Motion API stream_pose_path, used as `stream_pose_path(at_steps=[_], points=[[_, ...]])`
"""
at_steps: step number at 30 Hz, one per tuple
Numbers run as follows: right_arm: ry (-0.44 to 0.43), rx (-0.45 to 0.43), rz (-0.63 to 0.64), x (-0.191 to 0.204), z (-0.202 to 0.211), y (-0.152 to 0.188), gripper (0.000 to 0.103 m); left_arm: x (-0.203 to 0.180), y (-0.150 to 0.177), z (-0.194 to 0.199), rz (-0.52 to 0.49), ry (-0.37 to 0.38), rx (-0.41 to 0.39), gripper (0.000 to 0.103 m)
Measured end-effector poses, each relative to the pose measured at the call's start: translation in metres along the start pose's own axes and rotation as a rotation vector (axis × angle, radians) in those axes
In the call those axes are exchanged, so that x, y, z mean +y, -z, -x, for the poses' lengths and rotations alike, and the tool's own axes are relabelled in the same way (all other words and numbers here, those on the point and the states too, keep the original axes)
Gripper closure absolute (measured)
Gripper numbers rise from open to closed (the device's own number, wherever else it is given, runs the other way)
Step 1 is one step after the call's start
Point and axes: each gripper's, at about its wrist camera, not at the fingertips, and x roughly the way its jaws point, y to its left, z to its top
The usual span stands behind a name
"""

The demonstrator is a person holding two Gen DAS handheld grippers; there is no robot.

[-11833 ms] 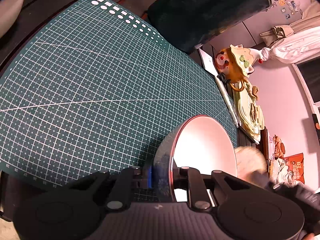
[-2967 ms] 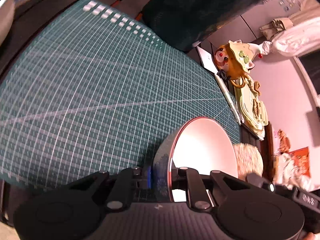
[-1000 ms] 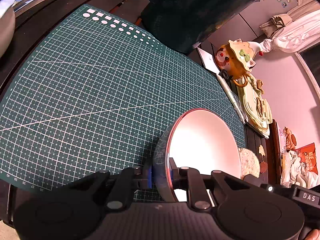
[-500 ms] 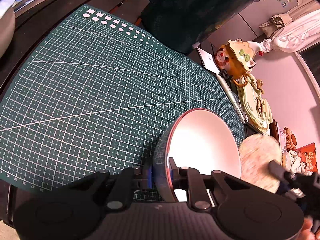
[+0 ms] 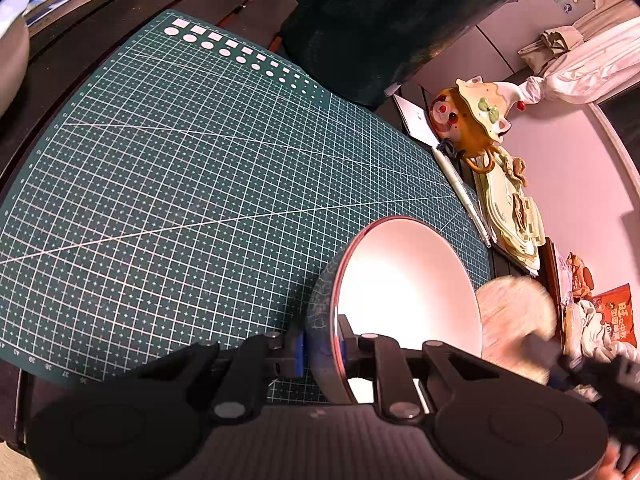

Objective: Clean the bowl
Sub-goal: 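Tilt the white bowl with the left gripper while the right gripper scrubs its outside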

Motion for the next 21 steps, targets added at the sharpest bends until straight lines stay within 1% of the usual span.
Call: stream_pose_path(at_steps=[3, 6, 21], points=[[0.024, 0.014, 0.015, 0.003, -0.003, 0.002, 0.091, 0.0, -0.002, 0.0, -0.001, -0.001, 0.001, 0.087], [-0.014, -0.015, -0.016, 0.001, 0.006, -0.004, 0.091, 0.0, -0.001, 0.0, -0.002, -0.001, 0.003, 0.087], [-0.045, -0.045, -0.037, -0.001, 0.014, -0.008, 0.09, -0.001, -0.002, -0.001, -0.012, -0.006, 0.004, 0.087]])
